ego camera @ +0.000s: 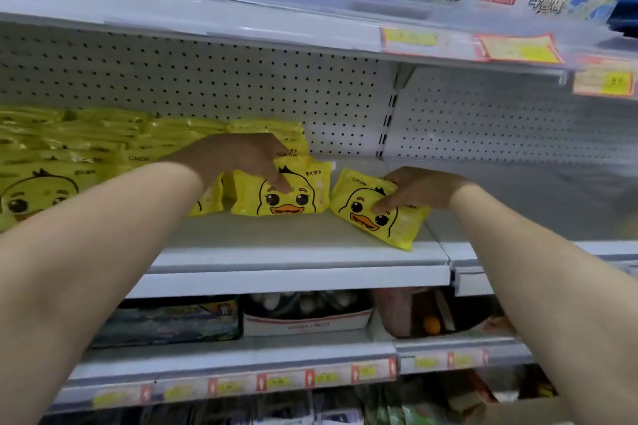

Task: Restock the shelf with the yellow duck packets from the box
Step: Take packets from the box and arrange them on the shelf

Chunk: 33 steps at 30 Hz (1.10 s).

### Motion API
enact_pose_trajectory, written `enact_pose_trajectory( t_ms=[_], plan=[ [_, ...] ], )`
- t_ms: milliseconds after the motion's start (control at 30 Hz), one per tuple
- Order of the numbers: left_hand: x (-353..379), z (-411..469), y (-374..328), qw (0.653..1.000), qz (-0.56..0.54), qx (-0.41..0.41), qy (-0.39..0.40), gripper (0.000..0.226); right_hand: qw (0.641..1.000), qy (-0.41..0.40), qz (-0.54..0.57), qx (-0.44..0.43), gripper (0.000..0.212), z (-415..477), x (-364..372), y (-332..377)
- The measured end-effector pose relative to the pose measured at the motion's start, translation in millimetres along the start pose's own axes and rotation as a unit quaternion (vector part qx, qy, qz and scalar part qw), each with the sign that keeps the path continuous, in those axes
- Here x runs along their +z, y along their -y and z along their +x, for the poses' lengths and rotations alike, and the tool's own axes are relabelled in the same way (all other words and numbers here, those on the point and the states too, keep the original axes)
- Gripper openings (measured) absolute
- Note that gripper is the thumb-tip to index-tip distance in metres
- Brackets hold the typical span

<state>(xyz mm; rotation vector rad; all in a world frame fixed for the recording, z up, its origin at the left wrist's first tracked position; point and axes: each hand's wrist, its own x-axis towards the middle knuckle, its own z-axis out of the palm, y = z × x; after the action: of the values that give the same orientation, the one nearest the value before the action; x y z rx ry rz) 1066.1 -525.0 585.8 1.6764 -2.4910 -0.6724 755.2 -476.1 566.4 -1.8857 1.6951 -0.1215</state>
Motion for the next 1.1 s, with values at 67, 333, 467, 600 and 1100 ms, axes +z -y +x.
enact_pose_trajectory(
  t_ms=[67,333,467,600,1100],
  plan=[
    [1.9,-0.7,-0.5,1.0,-0.004,-0.005,0.005,0.045,1.0,-0.001,-0.013,-0.005,0.056,3.3,-1.7,-4.2],
    [8.2,-19.7,-10.1,0.998,-0.055,0.012,0.006,0.041,0.959,-0.104,0.158,-0.213,0.041,7.7,15.3,30.4],
    [4.1,-31.2,-8.5,0.997,-0.071,0.016,0.009,0.039,0.934,-0.125,0.239,-0.235,0.016,18.5,32.3,55.1],
    [-4.1,-40.5,6.1,0.996,-0.087,0.025,-0.003,0.034,0.915,-0.164,0.292,-0.225,0.011,24.5,34.8,60.1],
    [-12.9,-23.3,28.3,0.997,0.039,0.042,-0.055,0.042,0.906,-0.177,0.328,-0.201,0.016,42.2,53.1,72.9]
  ],
)
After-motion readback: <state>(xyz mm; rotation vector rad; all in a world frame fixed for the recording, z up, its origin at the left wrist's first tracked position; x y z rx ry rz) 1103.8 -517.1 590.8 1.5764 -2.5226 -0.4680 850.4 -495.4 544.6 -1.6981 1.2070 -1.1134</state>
